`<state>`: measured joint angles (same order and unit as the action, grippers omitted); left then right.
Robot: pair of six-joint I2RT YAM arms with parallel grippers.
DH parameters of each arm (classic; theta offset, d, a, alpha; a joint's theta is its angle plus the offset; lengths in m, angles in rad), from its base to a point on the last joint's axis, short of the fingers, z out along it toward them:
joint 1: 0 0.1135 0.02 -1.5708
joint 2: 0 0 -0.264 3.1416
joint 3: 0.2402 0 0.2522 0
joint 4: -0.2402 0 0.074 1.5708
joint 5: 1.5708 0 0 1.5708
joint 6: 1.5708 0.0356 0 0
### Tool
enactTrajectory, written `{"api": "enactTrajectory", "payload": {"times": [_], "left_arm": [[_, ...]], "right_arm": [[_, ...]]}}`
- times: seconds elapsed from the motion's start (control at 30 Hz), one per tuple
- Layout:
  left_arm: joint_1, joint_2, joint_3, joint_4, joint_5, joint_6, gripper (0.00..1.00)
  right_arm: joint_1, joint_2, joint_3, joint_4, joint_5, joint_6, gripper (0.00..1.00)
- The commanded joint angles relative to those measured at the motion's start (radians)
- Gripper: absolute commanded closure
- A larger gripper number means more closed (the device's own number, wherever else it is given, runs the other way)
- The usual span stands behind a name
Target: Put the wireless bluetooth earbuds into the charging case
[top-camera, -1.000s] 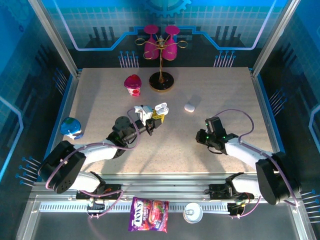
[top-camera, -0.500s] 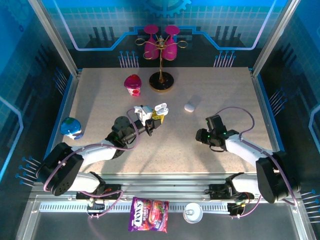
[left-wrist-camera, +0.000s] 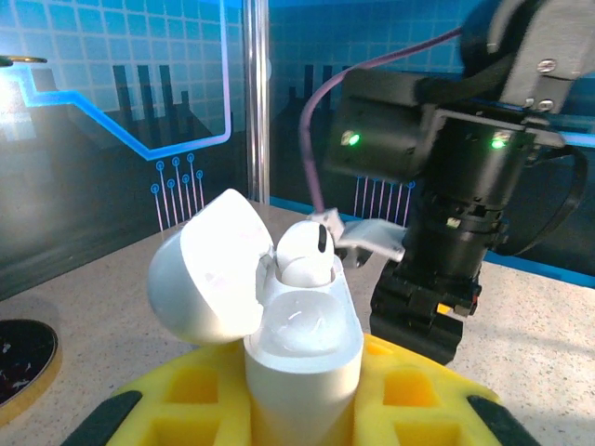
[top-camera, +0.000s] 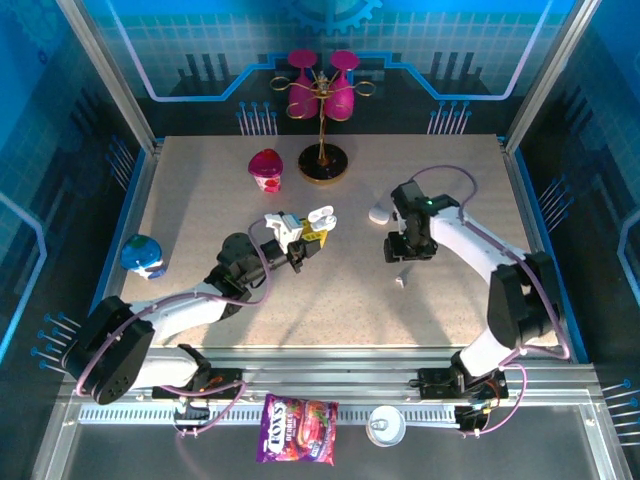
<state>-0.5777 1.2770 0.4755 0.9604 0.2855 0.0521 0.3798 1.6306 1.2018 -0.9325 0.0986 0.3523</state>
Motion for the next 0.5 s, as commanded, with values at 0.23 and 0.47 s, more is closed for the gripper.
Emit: {"api": "enactTrajectory", "payload": {"times": [0.23,0.47], "left_arm": [[0.004,-0.02,-0.009,-0.018,0.025,0.04,0.94],[0.005,-0.004,-0.01,-0.001,0.025,0.033,0.94]], "right_arm": [[0.069,0.236,0.184,-0.303,0.054,-0.14,0.56],[0.089,0.354,0.238,-0.315,0.059,-0.16,0.58]]}}
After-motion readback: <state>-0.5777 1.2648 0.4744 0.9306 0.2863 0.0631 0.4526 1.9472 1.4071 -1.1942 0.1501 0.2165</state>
